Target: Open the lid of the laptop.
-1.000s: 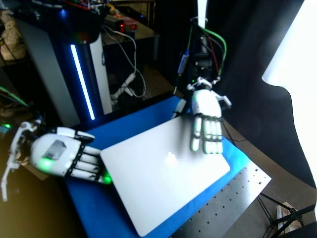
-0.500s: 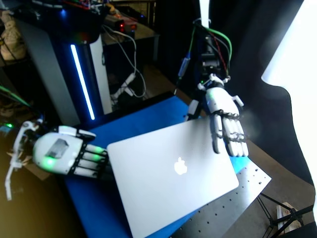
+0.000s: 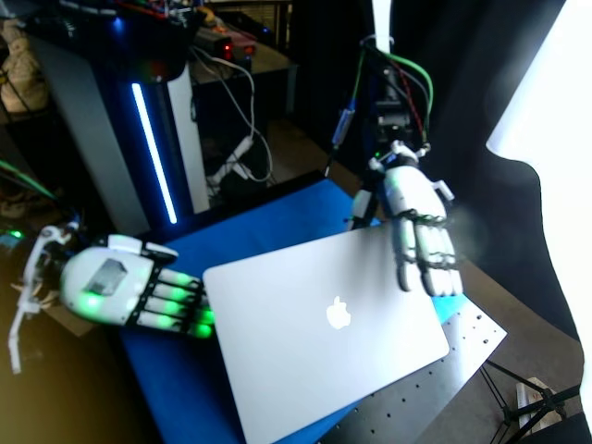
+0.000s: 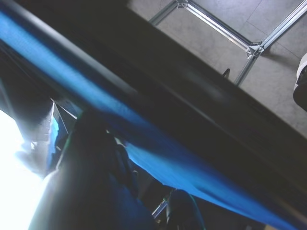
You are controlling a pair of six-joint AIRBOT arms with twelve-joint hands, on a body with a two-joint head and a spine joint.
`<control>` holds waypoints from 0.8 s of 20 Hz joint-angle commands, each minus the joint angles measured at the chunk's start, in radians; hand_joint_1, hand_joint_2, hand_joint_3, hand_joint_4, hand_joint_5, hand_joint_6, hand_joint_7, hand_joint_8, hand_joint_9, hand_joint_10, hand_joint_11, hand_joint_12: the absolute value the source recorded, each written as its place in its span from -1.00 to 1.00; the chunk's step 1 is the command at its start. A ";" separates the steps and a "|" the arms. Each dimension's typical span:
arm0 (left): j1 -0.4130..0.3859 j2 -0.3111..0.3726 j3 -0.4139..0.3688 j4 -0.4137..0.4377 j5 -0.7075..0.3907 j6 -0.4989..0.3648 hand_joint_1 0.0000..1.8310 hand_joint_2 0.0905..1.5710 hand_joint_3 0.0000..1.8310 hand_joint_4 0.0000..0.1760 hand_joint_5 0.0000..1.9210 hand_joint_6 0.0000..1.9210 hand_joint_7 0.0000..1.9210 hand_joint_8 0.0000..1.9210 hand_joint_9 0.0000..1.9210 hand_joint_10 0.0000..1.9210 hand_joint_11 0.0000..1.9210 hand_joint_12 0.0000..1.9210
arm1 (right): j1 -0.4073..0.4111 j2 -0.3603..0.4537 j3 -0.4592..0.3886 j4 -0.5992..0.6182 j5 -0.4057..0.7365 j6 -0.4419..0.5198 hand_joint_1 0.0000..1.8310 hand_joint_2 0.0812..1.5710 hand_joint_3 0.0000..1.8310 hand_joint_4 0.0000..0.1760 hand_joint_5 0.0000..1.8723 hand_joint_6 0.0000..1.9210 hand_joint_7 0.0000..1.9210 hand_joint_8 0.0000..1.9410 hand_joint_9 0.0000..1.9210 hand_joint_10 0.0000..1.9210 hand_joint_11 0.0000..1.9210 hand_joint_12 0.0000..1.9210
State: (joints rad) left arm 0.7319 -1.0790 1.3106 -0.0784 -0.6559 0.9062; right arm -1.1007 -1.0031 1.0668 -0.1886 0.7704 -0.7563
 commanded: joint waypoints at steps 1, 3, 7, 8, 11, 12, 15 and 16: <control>-0.010 -0.003 -0.001 -0.020 -0.152 -0.005 -0.02 0.27 -1.00 1.00 -1.00 -1.00 -1.00 -1.00 -1.00 -1.00 -1.00 -1.00 | 0.014 0.004 0.008 0.018 0.066 0.006 -1.00 0.66 -1.00 -1.00 -1.00 -1.00 -1.00 -1.00 -1.00 -1.00 -1.00 -1.00; -0.005 -0.007 -0.004 -0.020 -0.155 -0.005 -0.03 0.28 -1.00 1.00 -1.00 -1.00 -1.00 -1.00 -1.00 -1.00 -1.00 -1.00 | 0.034 0.007 0.012 0.018 0.068 0.006 -1.00 0.67 -1.00 -1.00 -1.00 -1.00 -1.00 -1.00 -1.00 -1.00 -1.00 -1.00; 0.004 -0.011 -0.007 -0.021 -0.158 -0.006 -0.05 0.25 -1.00 1.00 -1.00 -1.00 -1.00 -1.00 -1.00 -1.00 -1.00 -1.00 | 0.077 0.008 0.023 0.012 0.068 0.006 -1.00 0.63 -1.00 -1.00 -0.99 -1.00 -0.99 -1.00 -1.00 -1.00 -1.00 -1.00; 0.004 -0.011 -0.007 -0.021 -0.158 -0.006 -0.05 0.26 -1.00 1.00 -1.00 -1.00 -1.00 -1.00 -1.00 -1.00 -1.00 -1.00 | 0.090 0.008 0.025 0.009 0.068 0.006 -1.00 0.62 -1.00 -1.00 -1.00 -1.00 -1.00 -1.00 -1.00 -1.00 -1.00 -1.00; 0.004 -0.014 -0.004 -0.021 -0.158 -0.006 -0.04 0.27 -1.00 1.00 -1.00 -1.00 -1.00 -1.00 -1.00 -1.00 -1.00 -1.00 | 0.123 -0.002 0.034 0.003 0.068 0.005 -1.00 0.60 -1.00 -1.00 -0.98 -1.00 -0.99 -1.00 -1.00 -1.00 -1.00 -1.00; 0.004 -0.016 -0.002 -0.022 -0.158 -0.006 -0.03 0.27 -1.00 1.00 -1.00 -1.00 -1.00 -1.00 -1.00 -1.00 -1.00 -1.00 | 0.130 -0.007 0.036 0.003 0.068 0.005 -1.00 0.61 -1.00 -1.00 -0.97 -0.99 -0.98 -1.00 -1.00 -1.00 -1.00 -1.00; 0.002 -0.025 0.002 -0.022 -0.160 -0.006 -0.04 0.27 -1.00 1.00 -1.00 -1.00 -1.00 -1.00 -1.00 -1.00 -1.00 -1.00 | 0.144 -0.040 0.050 0.003 0.069 0.005 -1.00 0.62 -1.00 -1.00 -0.97 -0.99 -0.97 -0.99 -1.00 -1.00 -0.99 -0.99; -0.002 -0.027 0.003 -0.022 -0.160 -0.006 -0.04 0.26 -1.00 1.00 -1.00 -1.00 -1.00 -1.00 -1.00 -1.00 -1.00 -1.00 | 0.148 -0.059 0.058 0.003 0.069 0.005 -1.00 0.60 -1.00 -1.00 -0.97 -1.00 -0.98 -1.00 -1.00 -1.00 -1.00 -1.00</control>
State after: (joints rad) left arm 0.7425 -1.1061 1.3079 -0.0895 -0.6777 0.9047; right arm -0.9733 -1.0637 1.1259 -0.1955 0.7246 -0.7563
